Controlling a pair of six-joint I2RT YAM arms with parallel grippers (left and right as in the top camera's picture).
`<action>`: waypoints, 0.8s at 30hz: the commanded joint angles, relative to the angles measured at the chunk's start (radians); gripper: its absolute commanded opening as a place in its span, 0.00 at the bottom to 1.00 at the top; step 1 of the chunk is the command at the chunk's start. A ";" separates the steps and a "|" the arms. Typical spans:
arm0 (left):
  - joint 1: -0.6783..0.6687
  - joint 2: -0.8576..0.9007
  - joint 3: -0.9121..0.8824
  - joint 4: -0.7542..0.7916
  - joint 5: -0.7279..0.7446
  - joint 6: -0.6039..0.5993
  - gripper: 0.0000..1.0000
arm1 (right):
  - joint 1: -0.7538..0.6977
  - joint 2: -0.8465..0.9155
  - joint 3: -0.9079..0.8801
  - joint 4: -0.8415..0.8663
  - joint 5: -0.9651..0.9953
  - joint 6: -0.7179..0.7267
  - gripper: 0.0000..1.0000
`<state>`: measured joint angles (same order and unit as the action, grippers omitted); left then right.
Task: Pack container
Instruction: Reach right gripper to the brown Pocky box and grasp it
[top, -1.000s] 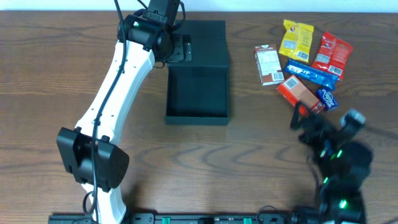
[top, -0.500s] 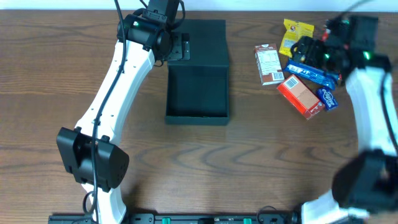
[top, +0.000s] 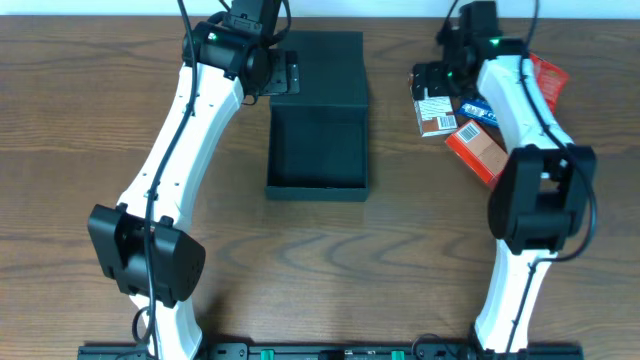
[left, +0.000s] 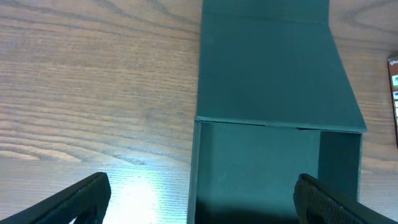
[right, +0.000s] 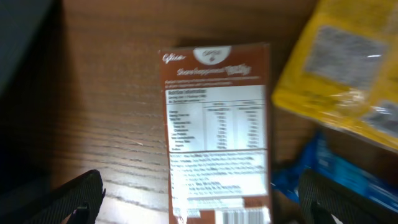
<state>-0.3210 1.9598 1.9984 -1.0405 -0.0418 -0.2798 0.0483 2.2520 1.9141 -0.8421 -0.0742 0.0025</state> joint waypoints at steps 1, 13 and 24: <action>0.012 -0.008 0.019 -0.002 -0.021 0.015 0.95 | 0.012 0.040 0.022 0.010 0.085 -0.027 0.99; 0.016 -0.008 0.019 -0.002 -0.021 0.015 0.96 | 0.011 0.124 0.022 0.053 0.068 -0.025 0.99; 0.016 -0.008 0.019 -0.001 -0.021 0.015 0.95 | 0.012 0.161 0.021 0.051 0.047 -0.014 0.92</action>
<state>-0.3103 1.9598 1.9984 -1.0405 -0.0452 -0.2798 0.0566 2.3909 1.9182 -0.7883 -0.0116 -0.0116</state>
